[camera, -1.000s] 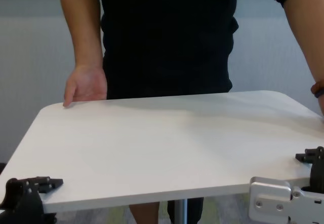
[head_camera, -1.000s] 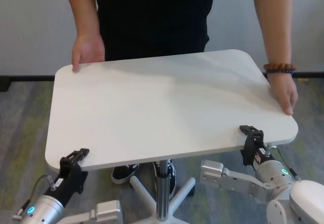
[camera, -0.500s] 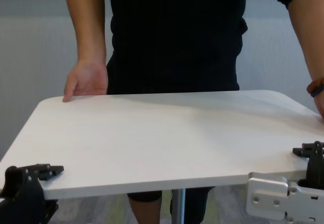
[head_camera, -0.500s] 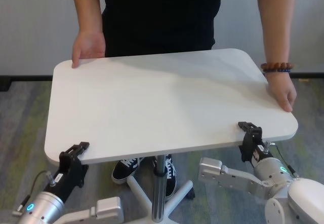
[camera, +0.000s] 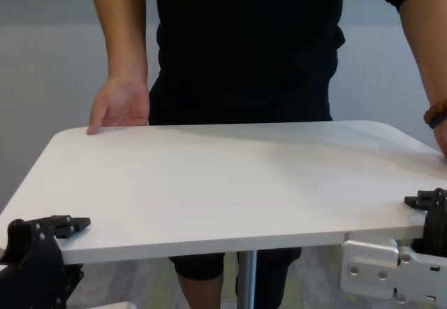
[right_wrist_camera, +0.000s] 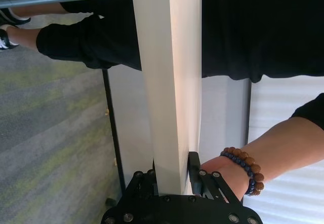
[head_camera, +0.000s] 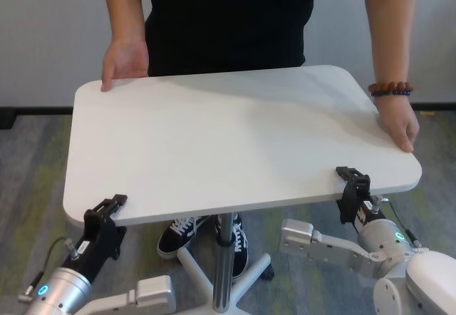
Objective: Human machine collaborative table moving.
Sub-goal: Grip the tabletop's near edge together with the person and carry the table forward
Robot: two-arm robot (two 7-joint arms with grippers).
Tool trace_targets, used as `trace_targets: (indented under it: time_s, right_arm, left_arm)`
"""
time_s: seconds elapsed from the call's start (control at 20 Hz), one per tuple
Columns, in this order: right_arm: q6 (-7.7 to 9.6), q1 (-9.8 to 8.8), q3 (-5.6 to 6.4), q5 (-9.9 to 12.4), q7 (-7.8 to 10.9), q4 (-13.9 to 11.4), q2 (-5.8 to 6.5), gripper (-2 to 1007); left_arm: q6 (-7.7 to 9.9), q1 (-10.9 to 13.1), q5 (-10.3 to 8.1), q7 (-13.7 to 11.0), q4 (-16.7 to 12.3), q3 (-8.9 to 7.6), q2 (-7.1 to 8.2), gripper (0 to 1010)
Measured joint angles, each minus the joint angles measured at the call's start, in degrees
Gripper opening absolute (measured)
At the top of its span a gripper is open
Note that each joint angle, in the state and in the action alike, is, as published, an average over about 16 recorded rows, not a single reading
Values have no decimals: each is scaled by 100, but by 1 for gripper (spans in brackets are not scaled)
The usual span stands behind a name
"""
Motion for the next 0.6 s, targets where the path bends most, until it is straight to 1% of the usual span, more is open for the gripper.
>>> trace_targets:
  time_s: [0.35,0.6]
  right_arm:
    - [-101,11,85,-68,-30,69,-53,289]
    - [-188,53,156,-101,-38,154,-92,290]
  left_arm:
    - [-7,-54,84,51,-3,44,-27,295]
    - [-27,-147,133,45,30,107,-44,295]
